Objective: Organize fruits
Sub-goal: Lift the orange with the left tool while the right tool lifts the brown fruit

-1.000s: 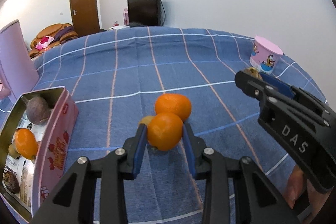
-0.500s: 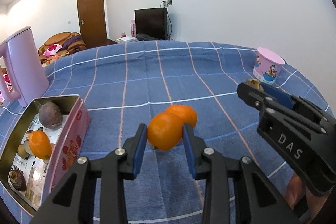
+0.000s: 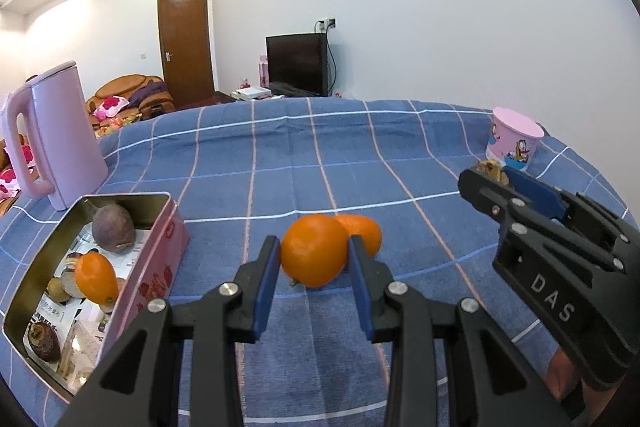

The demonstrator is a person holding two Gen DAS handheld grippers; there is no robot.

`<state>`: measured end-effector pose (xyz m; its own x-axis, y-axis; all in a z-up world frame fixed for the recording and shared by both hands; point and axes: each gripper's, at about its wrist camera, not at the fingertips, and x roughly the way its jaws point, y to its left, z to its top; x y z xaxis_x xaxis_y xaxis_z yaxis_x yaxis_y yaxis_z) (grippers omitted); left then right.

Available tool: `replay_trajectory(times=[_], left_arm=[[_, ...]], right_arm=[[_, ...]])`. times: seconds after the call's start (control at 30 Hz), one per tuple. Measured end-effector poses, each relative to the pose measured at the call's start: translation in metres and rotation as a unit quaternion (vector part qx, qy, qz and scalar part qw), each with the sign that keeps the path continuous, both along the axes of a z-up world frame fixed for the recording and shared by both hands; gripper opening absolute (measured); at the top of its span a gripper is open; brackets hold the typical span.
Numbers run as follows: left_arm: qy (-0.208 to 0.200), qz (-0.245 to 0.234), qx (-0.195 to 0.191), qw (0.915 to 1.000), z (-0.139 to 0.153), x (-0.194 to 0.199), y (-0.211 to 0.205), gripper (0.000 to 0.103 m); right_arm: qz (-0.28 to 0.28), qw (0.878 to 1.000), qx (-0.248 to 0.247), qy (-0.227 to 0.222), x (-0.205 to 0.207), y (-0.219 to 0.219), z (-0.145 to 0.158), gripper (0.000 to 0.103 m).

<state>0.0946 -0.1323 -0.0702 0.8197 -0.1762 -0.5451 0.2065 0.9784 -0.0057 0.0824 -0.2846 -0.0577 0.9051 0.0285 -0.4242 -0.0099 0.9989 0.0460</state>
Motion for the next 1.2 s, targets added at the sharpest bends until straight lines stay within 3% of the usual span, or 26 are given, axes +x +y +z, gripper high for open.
replay_trajectory(times=[1.2], left_arm=[[-0.078, 0.026, 0.005, 0.9966, 0.013, -0.027, 0.007, 0.036]], right_arm=[[0.002, 0.998, -0.020, -0.062, -0.032, 0.008, 0.008, 0.039]])
